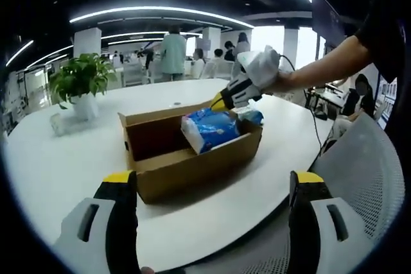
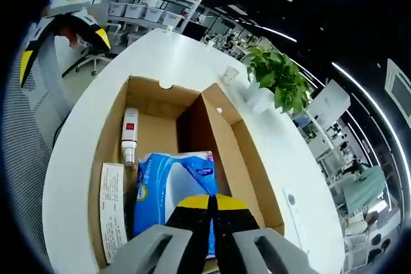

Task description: Operate the shoe box by opening the lid, removing the specified soft item, and placing it in the target area until the item is outside and the box remains undamaged.

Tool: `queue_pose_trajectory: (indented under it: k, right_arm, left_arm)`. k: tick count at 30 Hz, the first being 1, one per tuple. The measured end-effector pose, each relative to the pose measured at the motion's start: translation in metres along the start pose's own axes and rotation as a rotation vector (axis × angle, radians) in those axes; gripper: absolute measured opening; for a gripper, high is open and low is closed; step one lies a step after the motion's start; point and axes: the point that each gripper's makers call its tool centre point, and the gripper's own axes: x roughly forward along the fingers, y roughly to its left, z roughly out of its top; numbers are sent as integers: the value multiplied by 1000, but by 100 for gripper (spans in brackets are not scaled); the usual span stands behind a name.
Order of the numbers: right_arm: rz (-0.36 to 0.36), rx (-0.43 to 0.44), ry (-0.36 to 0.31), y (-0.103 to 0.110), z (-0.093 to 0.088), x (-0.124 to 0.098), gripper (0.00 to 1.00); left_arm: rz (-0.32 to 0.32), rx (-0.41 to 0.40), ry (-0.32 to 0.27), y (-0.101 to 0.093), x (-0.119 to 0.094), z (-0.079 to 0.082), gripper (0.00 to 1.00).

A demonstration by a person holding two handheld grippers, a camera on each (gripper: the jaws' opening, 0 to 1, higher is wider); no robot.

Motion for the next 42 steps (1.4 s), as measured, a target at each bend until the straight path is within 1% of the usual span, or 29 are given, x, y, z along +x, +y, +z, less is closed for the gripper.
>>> queue_pose_trajectory:
  k: [7,8,10,12,24,26,28,30,32,37,42]
  right_arm:
    - [-8,-18,-19,-5,10,-10,0]
    - [-10,-25,-28,-7,16,-15,0]
    - [-8,-35,-33,-8,20,-17,0]
    - [-9,-32,-37,-9,23,-20,0]
    - [-19,-37,-71,-18,42,-38,0]
    - [-25,-39,-79,-21,45,-42,0]
    - [-46,-54,-93,-26,48,-46,0]
    - [-53,-44,-98,-30,50,-50,0]
    - [-68,-53,-104,-34,51,-53,0]
    - [-72,-39,-111,-40,53,-62,0]
    - [-84,-46,-115,-46,55,-70,0]
  left_arm:
    - [0,-6,-1,0,0,0,98]
    - [3,-7,-6,1,0,1,98]
    - [6,-13,-12,2,-1,1,98]
    - [9,-16,-20,3,-1,2,98]
    - [12,-6,-15,3,-2,2,98]
    - [9,-6,-14,2,-1,1,98]
    - [6,-7,-11,2,-1,1,98]
    - [6,-8,-11,2,-1,1,98]
    - [4,-9,-13,2,-1,1,98]
    - [-2,-9,-13,0,-1,2,97]
    - [-2,-8,-16,0,-2,2,97]
